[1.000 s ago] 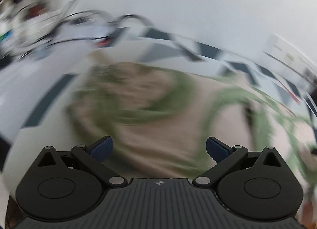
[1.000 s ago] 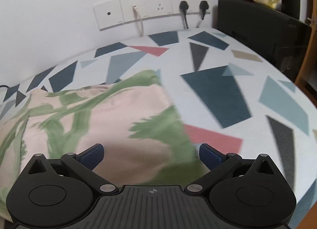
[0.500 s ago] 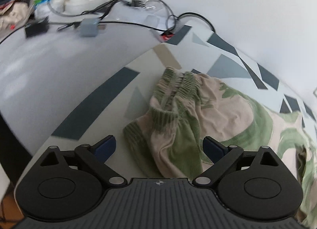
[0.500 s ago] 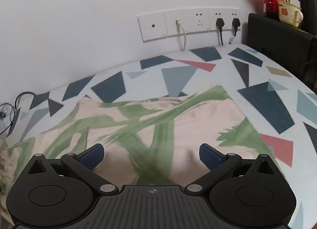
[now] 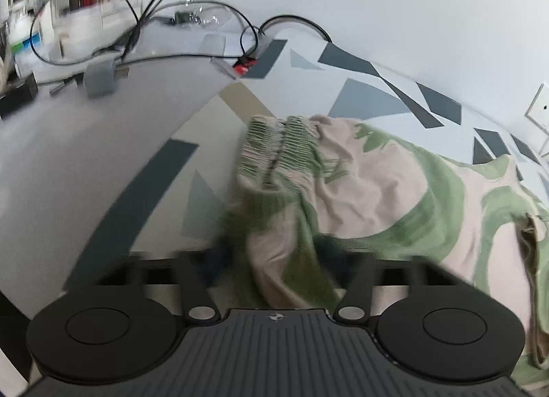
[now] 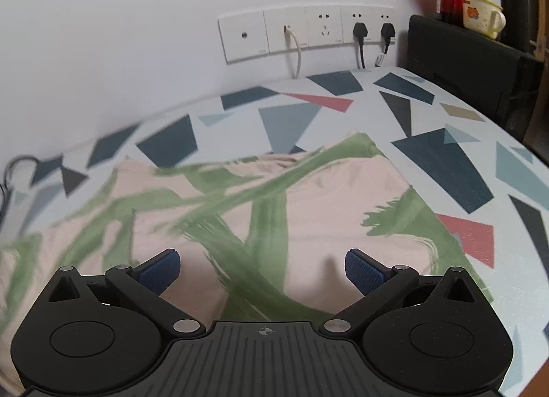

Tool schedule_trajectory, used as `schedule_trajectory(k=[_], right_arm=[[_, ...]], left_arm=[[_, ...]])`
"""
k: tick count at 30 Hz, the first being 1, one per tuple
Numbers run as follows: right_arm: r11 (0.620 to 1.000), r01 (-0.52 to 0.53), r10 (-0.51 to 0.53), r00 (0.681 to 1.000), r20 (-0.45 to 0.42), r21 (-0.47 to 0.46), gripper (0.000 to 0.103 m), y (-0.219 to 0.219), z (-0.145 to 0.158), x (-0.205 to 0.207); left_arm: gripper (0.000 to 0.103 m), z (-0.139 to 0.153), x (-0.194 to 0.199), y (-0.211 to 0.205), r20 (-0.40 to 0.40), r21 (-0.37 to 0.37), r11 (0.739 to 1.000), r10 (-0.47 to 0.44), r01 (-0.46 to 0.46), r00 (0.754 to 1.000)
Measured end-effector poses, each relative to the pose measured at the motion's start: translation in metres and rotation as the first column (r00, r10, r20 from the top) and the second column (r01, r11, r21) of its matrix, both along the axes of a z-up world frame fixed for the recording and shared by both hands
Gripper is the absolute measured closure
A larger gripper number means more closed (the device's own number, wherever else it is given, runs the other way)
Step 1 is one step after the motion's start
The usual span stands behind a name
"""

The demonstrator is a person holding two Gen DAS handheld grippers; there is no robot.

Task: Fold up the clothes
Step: 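Close the left tool on the ribbed waistband of the garment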

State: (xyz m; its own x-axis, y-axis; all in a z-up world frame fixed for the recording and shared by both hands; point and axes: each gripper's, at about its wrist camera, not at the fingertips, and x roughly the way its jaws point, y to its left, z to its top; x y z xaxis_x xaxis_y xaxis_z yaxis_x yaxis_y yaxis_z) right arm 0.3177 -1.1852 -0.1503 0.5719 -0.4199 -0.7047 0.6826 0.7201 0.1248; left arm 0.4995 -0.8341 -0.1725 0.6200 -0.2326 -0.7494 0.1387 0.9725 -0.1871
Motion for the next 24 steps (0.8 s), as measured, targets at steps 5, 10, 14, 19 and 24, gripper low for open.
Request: schedule_trajectory(k=[5,10,14,19,24], right_arm=[[0.995,-0.074,0.069,0.995,-0.075,-0.062,0.001,0.009,-0.009,0.012],[0.986,-0.150,0.143,0.985,-0.092,-0.078,0.001,0.027,-0.018,0.032],[0.958,-0.266,0.254,0.961,-0.109,-0.106,0.001,0.054,-0.023,0.052],[0.942,-0.313,0.294,0.943,-0.153,-0.122,0.001,0.074,-0.033,0.073],[0.936,-0.343,0.330,0.934,-0.138,-0.080,0.001,0.065,-0.035,0.086]], left_arm=[[0.086,0.014,0.008,0.021,0.013,-0.077,0.995,0.071,-0.070,0.997],[0.086,0.029,0.010,0.039,0.043,-0.089,0.990,0.110,-0.106,0.993],[0.086,0.034,0.007,0.050,0.057,-0.075,0.990,0.122,-0.118,0.991],[0.086,0.031,0.001,0.061,0.040,-0.086,0.989,0.125,-0.121,0.991],[0.086,0.031,-0.007,0.070,0.031,-0.096,0.985,0.146,-0.142,0.989]])
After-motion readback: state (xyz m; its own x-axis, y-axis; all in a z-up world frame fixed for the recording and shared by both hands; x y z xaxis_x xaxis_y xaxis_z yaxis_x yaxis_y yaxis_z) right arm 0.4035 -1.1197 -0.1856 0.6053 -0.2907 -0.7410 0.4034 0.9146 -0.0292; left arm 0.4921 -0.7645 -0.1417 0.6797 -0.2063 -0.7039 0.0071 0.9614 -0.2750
